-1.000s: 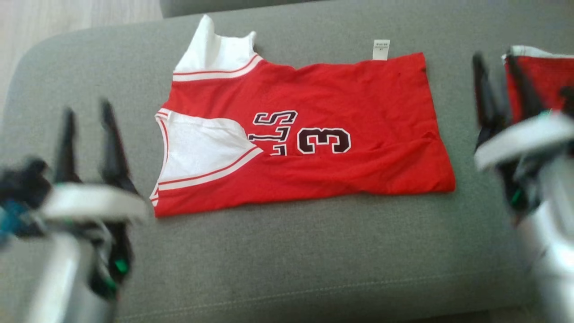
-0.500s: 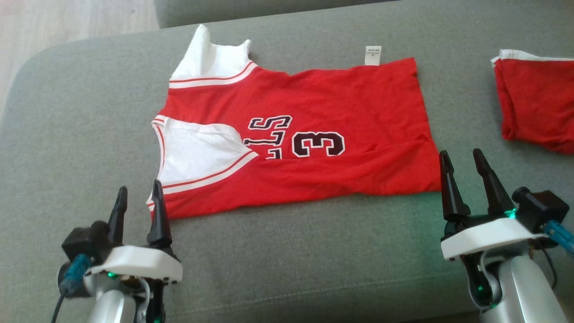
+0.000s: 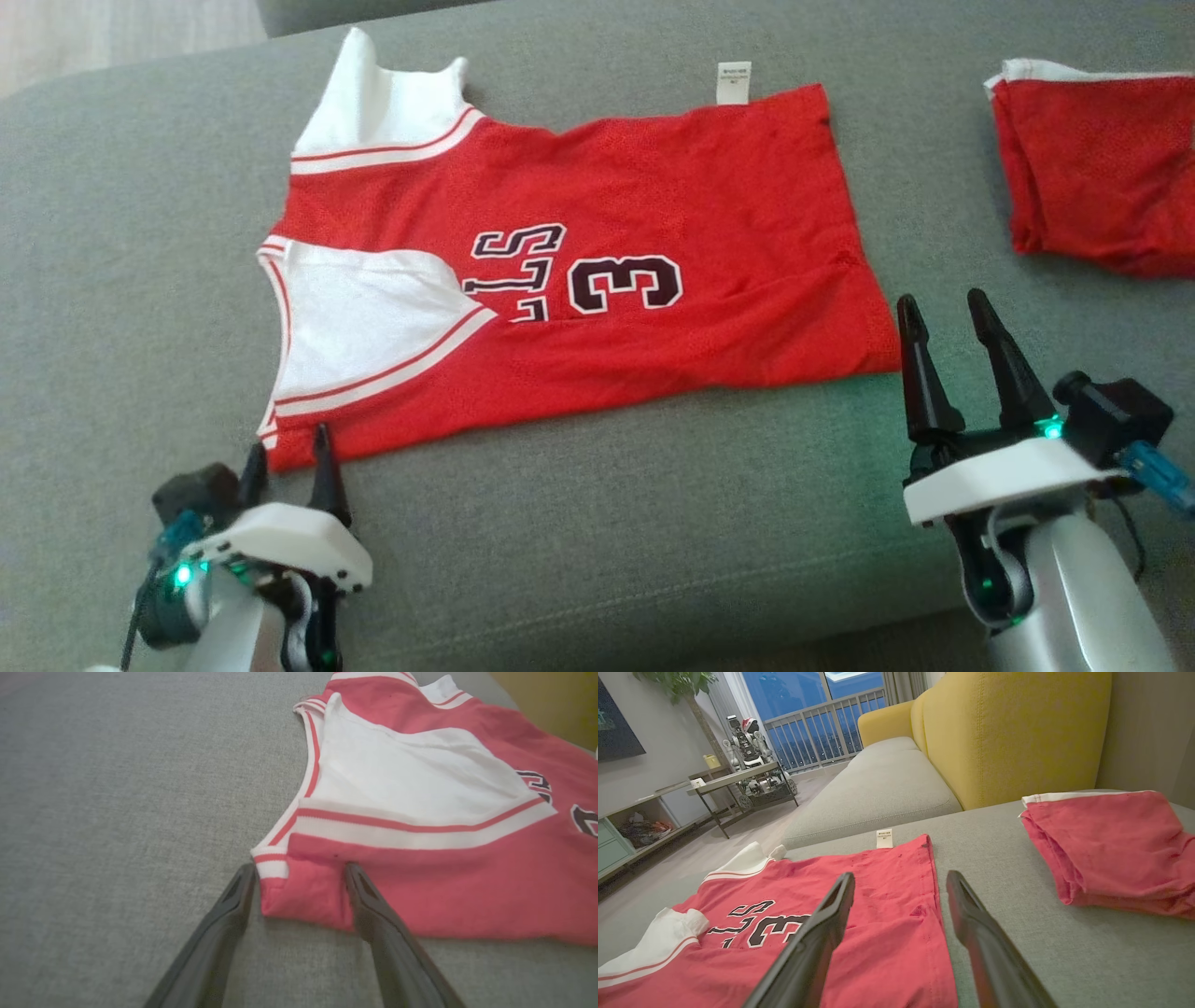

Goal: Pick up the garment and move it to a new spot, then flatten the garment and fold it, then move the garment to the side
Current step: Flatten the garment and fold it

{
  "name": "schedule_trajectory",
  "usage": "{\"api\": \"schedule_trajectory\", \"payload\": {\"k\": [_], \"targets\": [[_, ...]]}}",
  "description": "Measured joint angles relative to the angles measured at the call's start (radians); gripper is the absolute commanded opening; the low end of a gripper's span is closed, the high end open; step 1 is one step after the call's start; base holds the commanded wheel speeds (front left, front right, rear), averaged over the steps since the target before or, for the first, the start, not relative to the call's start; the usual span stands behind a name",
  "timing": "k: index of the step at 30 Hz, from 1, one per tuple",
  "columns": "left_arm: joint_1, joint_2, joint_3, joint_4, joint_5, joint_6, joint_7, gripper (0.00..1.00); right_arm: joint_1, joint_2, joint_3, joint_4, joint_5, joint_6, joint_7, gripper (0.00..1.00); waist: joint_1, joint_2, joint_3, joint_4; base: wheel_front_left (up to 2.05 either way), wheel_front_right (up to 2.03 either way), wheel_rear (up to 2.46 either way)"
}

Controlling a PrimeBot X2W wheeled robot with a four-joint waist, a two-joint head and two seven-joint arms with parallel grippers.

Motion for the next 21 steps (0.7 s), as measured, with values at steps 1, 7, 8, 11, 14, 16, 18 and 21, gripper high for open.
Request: {"api": "schedule_trajectory", "payload": {"k": [1,7,8,11,14,16,18,21], "targets": [[-0.009,0.001,0.003,0.012,0.0,0.004,-0.001,1.0,-0.003,0.0,0.001,0.0,0.0,0.0,0.0,1.0,0.0,0.0,0.003,-0.004,0.0,0.0,0.0],[-0.055,0.006,0.013,0.076,0.0,0.012,-0.01,1.0,-0.011,0.0,-0.002,0.001,0.0,0.0,0.0,1.0,0.0,0.0,0.011,-0.02,0.0,0.0,0.0],[-0.06,0.006,0.011,0.086,0.0,0.01,-0.01,0.32,-0.011,0.0,-0.005,0.002,0.0,0.0,0.0,1.0,-0.0001,0.0,0.01,-0.021,0.0,0.0,0.0],[-0.069,0.015,-0.003,0.105,0.0,-0.011,-0.01,0.0,-0.01,0.0,-0.016,0.026,0.001,0.0,0.015,1.0,0.0,0.0,0.003,-0.019,0.0,0.0,0.0],[-0.071,0.014,-0.014,0.105,0.01,-0.016,-0.01,0.0,-0.01,0.0,-0.021,0.068,0.037,0.0,0.039,1.0,0.0,0.0,-0.006,-0.012,0.0,0.0,0.0],[-0.068,0.013,-0.016,0.091,0.017,-0.015,-0.01,0.0,-0.01,0.001,-0.024,0.102,0.066,0.0,0.054,1.0,0.0,0.0,-0.013,-0.004,0.0,0.0,0.0],[-0.056,0.013,-0.018,0.058,0.03,-0.015,-0.01,0.0,-0.011,0.001,-0.036,0.146,0.07,0.0,0.07,1.0,0.0,0.0,-0.019,0.005,0.0,0.0,0.0],[-0.027,0.013,-0.024,-0.028,0.054,-0.016,-0.01,0.0,-0.019,0.002,-0.043,0.221,0.12,0.0,0.096,1.0,0.0,0.0,-0.026,0.02,0.0,0.0,0.0]]}}
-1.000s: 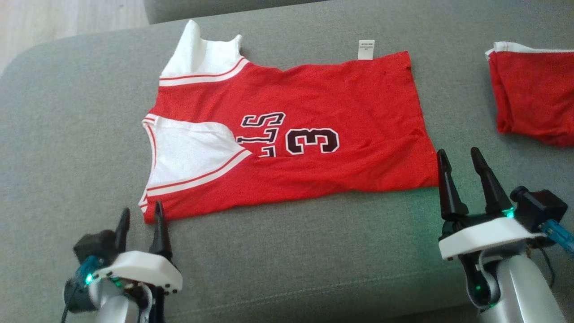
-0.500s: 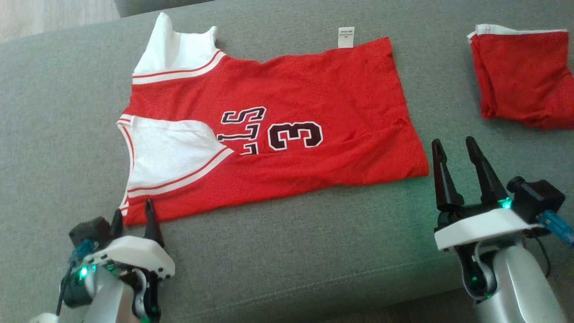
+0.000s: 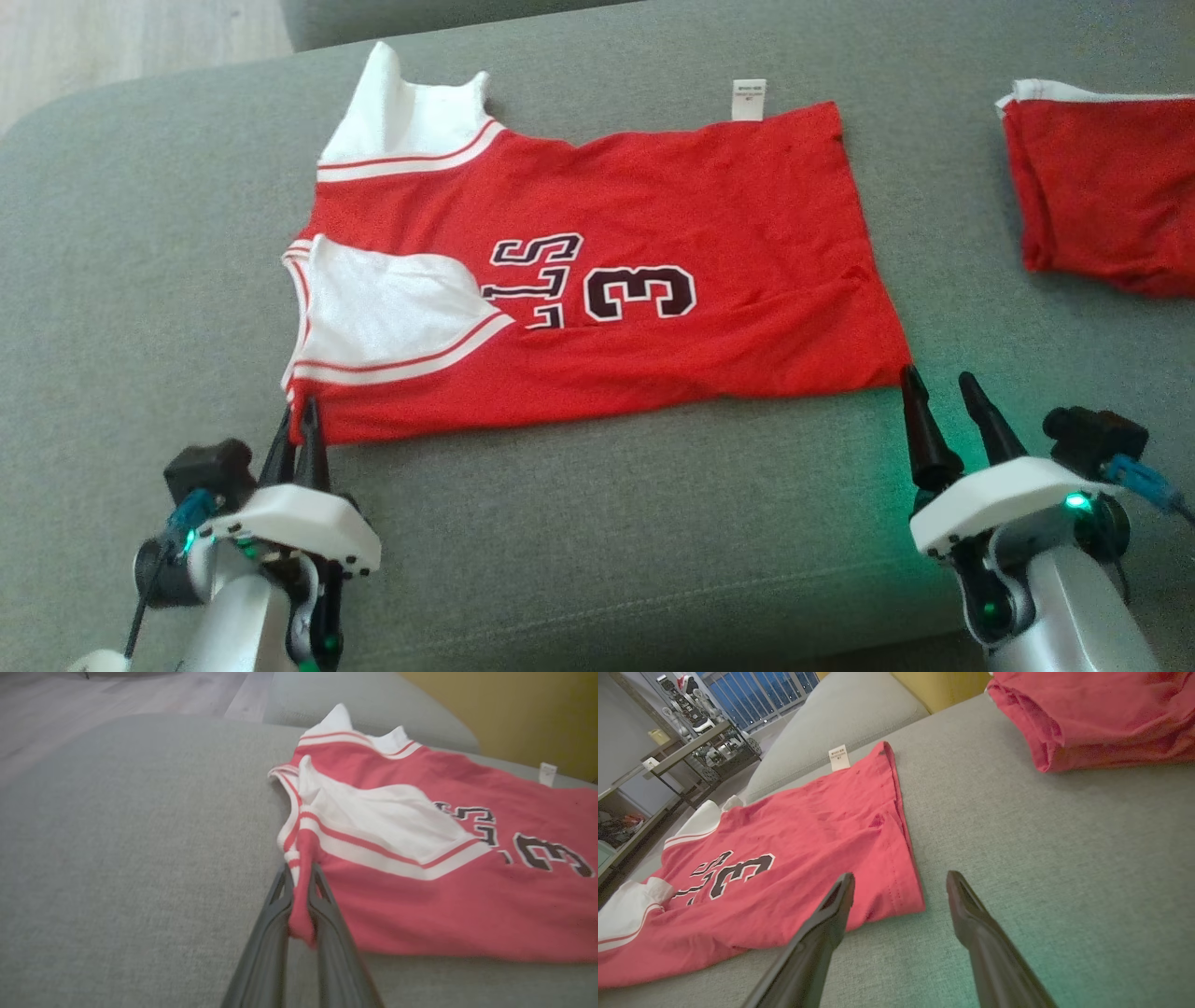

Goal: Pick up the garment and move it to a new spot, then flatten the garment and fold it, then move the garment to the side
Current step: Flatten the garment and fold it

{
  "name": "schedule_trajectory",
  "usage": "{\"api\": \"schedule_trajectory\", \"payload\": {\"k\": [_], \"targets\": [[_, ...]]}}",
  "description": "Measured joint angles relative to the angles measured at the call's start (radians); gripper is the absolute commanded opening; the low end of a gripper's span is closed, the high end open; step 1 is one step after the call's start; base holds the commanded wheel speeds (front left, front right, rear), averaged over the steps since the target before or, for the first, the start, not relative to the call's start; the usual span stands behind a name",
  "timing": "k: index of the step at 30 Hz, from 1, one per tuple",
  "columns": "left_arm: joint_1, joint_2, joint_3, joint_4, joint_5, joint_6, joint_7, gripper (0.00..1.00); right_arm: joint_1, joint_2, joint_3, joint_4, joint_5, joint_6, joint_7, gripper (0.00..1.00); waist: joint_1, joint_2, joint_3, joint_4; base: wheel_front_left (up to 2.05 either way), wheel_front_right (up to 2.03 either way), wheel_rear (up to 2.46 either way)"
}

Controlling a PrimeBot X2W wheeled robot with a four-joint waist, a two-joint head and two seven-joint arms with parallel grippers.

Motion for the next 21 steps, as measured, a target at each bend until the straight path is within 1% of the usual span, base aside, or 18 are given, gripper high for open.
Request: {"api": "schedule_trajectory", "payload": {"k": [3,5,11,14,21], "targets": [[0.03,-0.001,-0.003,-0.093,0.027,-0.007,0.0,0.0,-0.044,0.001,-0.024,0.085,-0.005,0.0,0.011,1.0,0.0,0.0,-0.004,0.014,0.0,0.0,0.0],[0.048,-0.002,-0.003,-0.125,0.034,-0.007,0.0,0.0,-0.084,0.0,-0.046,0.141,-0.015,0.0,0.011,1.0,0.0,0.0,-0.004,0.021,0.0,0.0,0.0],[0.07,-0.01,-0.016,-0.17,0.059,-0.009,0.0,0.0,-0.174,0.0,-0.058,0.31,0.077,0.0,0.008,1.0,0.0,0.0,0.003,0.045,0.0,0.0,0.0],[0.069,-0.013,-0.02,-0.176,0.059,-0.017,0.0,0.0,-0.203,0.0,-0.031,0.375,0.147,0.0,0.005,1.0,0.0,0.0,0.011,0.053,0.0,0.0,0.0],[0.067,-0.015,-0.02,-0.177,0.064,-0.017,0.0,0.0,-0.28,-0.004,0.041,0.466,0.218,0.0,-0.032,1.0,0.0,0.0,0.022,0.063,0.0,0.0,0.0]]}}
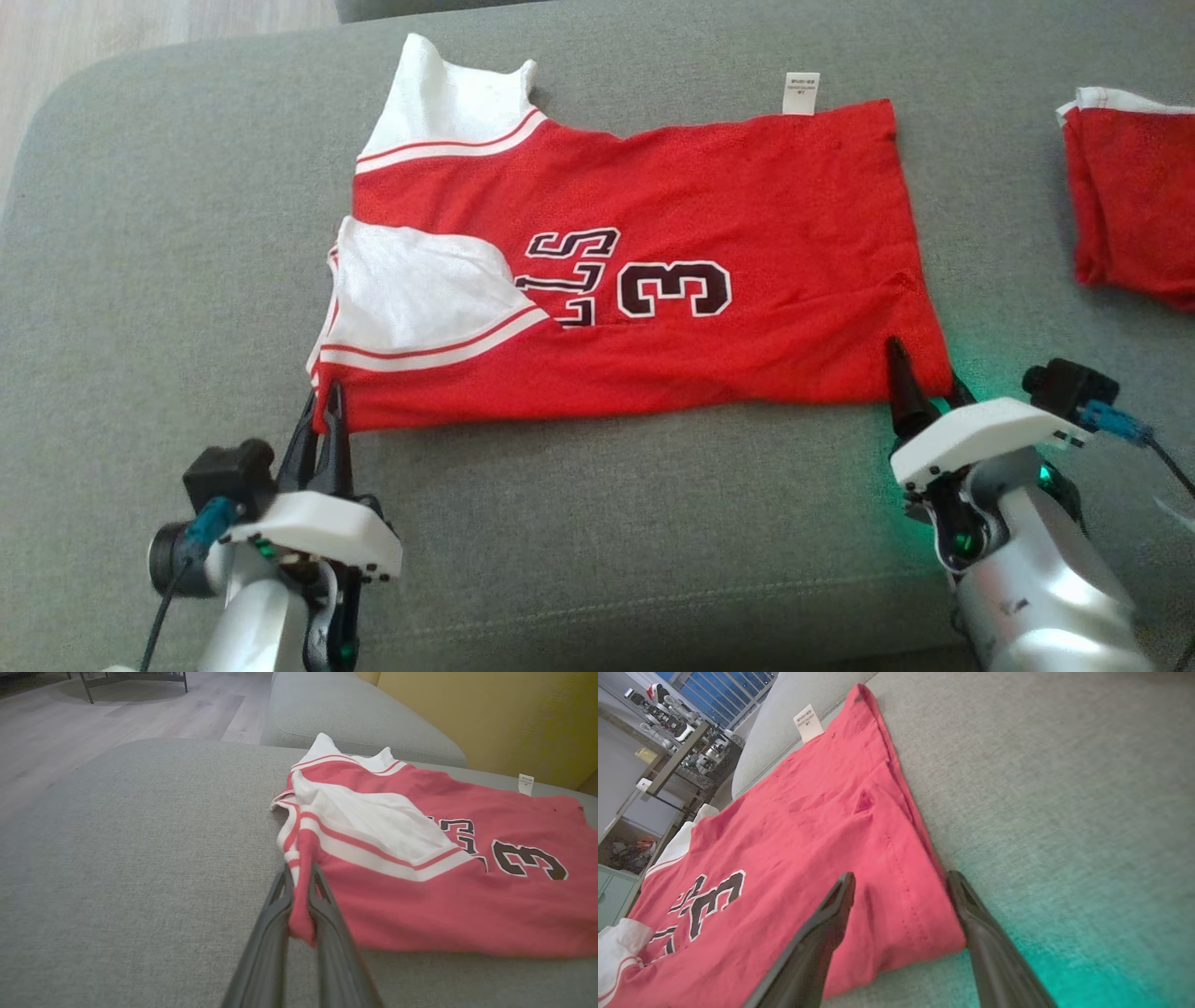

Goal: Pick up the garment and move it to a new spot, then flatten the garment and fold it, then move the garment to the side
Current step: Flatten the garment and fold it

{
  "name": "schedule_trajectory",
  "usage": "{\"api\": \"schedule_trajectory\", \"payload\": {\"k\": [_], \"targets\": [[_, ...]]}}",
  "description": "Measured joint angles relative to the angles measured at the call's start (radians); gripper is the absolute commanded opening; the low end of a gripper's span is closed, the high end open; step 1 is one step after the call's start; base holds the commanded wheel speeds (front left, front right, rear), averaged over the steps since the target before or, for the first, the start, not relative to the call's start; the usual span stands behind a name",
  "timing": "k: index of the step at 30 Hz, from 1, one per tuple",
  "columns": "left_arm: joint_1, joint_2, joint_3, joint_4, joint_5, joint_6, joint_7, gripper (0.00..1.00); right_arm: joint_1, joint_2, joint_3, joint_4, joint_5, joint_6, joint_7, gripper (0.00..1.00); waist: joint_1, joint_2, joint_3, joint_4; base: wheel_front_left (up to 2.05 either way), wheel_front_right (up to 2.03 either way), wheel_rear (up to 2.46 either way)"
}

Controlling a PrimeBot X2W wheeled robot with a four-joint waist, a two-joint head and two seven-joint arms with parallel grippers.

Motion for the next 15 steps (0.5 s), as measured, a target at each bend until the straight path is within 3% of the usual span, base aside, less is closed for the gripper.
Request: {"api": "schedule_trajectory", "payload": {"k": [1,2,3,4,15], "targets": [[0.0,0.0,0.001,0.0,0.004,0.0,0.0,0.0,-0.006,-0.002,0.016,0.008,0.012,0.0,-0.003,1.0,0.0,0.0,0.001,0.001,0.0,0.0,0.0],[0.0,0.0,0.001,0.0,0.004,0.0,0.0,0.0,-0.012,-0.004,0.029,0.015,0.023,0.0,-0.003,0.61,0.0,0.0,0.001,0.001,0.0,0.0,0.0],[0.0,0.0,0.002,0.0,0.004,0.0,0.0,0.0,-0.018,-0.006,0.043,0.022,0.03,0.0,-0.006,0.12,0.0,0.0,0.001,0.001,0.0,0.0,0.0],[0.0,0.0,0.002,0.0,0.004,0.0,0.0,0.0,-0.022,-0.007,0.055,0.03,0.03,0.0,-0.011,0.0,0.0,0.0,0.0,0.001,0.0,0.0,0.0],[0.004,0.005,-0.01,0.052,0.033,-0.017,0.0,0.0,-0.036,-0.004,0.025,0.123,-0.051,0.0,-0.039,0.0,0.0,0.0,-0.032,-0.007,0.0,0.0,0.0]]}}
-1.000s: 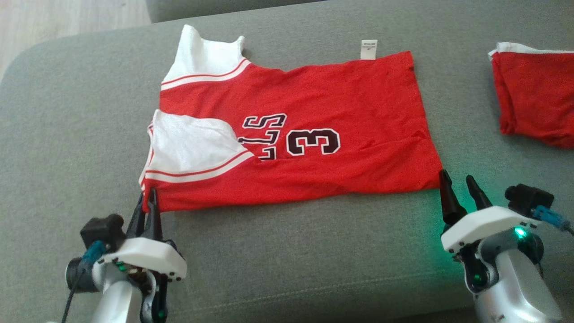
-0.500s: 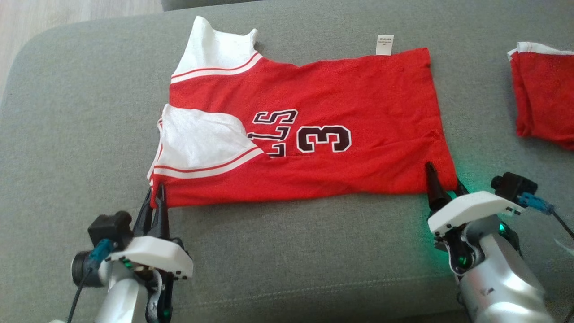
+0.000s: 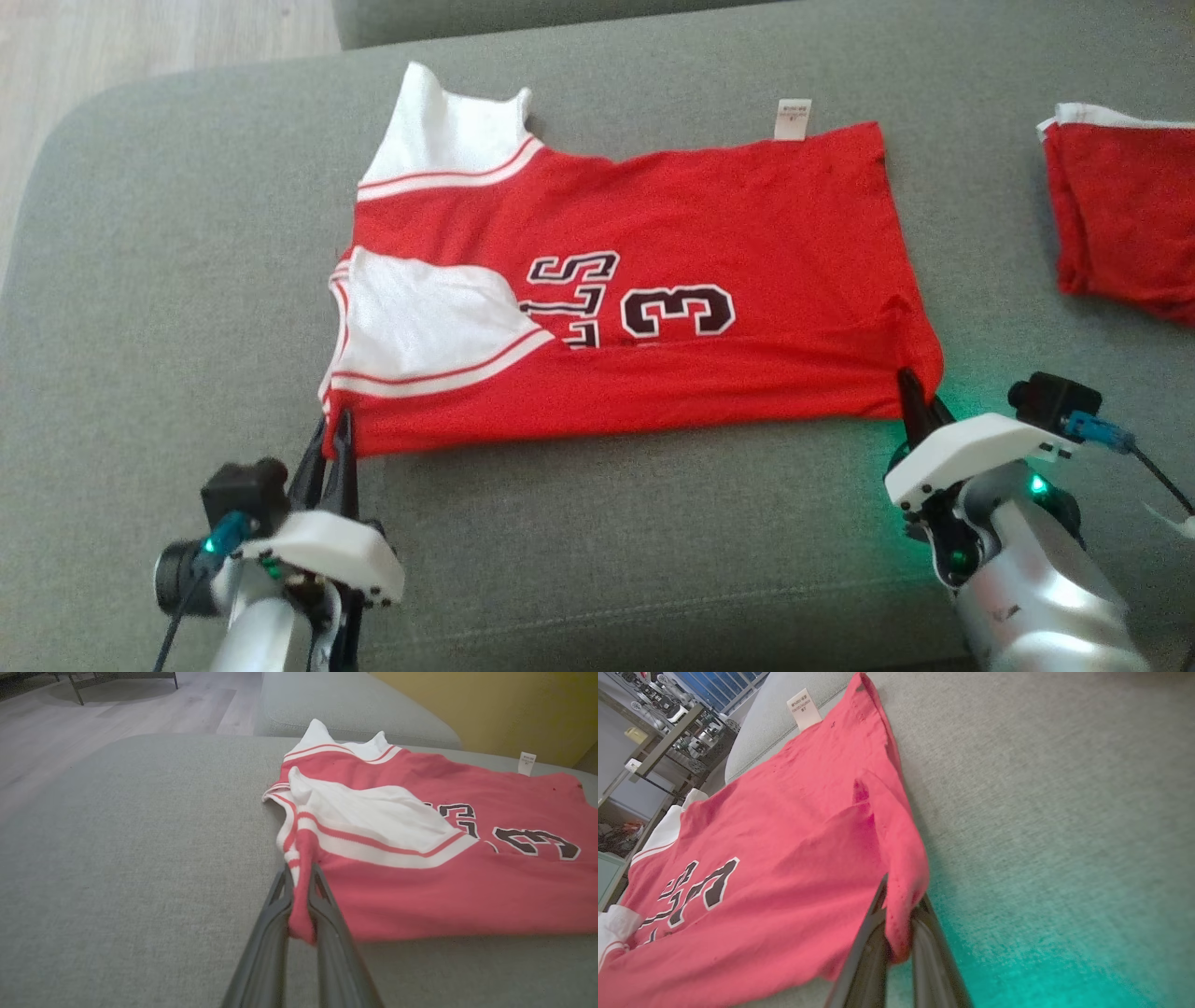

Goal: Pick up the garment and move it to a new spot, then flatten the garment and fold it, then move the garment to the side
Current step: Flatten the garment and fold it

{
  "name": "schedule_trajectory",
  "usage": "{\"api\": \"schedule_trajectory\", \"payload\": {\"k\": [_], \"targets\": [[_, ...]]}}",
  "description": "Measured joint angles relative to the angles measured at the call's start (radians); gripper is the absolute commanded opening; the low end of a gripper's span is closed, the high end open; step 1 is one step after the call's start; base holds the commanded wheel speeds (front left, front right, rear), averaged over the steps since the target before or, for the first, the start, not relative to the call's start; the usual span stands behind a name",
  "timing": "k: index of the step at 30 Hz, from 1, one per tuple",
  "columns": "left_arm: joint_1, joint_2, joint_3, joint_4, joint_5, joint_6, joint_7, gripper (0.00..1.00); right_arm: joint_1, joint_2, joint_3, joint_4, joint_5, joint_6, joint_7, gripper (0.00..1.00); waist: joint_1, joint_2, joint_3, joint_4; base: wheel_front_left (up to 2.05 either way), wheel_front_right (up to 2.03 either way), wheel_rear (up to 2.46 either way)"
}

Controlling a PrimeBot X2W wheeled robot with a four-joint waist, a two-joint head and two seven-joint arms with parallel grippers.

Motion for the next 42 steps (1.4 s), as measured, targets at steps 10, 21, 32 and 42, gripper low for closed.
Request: {"api": "schedule_trajectory", "payload": {"k": [10,21,32,42], "targets": [[0.102,0.022,-0.015,0.035,0.0,-0.026,0.0,0.0,0.083,-0.014,-0.044,-0.041,-0.051,0.0,0.048,0.0,-0.0001,0.0,-0.061,-0.008,0.0,0.0,0.0],[0.164,0.028,-0.048,0.016,-0.002,-0.035,0.02,0.23,0.219,-0.013,-0.146,-0.232,-0.108,0.0,0.169,1.0,-0.0001,0.0,-0.074,-0.02,0.0,0.0,0.0],[0.143,0.034,0.012,-0.068,-0.032,0.015,0.011,1.0,0.27,0.002,-0.205,-0.584,-0.165,0.0,0.18,1.0,-0.0001,0.0,-0.051,-0.025,0.0,0.0,0.0],[0.002,0.06,0.05,-0.22,-0.027,0.044,0.05,1.0,0.275,0.007,-0.089,-0.782,-0.26,0.0,0.151,1.0,0.0,0.0,0.027,-0.056,0.0,0.0,0.0]]}}
